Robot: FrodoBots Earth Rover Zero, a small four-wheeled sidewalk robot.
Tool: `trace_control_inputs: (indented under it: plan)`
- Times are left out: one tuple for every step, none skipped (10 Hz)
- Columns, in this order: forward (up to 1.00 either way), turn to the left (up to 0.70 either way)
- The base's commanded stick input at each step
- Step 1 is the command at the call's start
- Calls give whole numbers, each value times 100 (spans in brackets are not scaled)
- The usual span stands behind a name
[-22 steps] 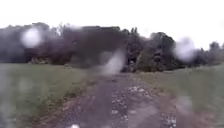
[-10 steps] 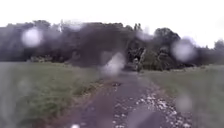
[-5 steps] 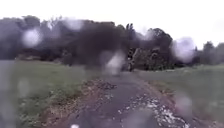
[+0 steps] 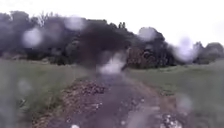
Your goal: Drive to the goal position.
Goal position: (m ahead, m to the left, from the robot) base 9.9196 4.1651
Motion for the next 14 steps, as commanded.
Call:
trace_control_inputs:
  plan:
    - [85,0]
    - [85,0]
    - [85,0]
    - [85,0]
    - [85,0]
    - [85,0]
    - [85,0]
    - [85,0]
    - [85,0]
    - [85,-32]
    - [85,-33]
    - [85,-32]
    - [85,-16]
    - [85,-1]
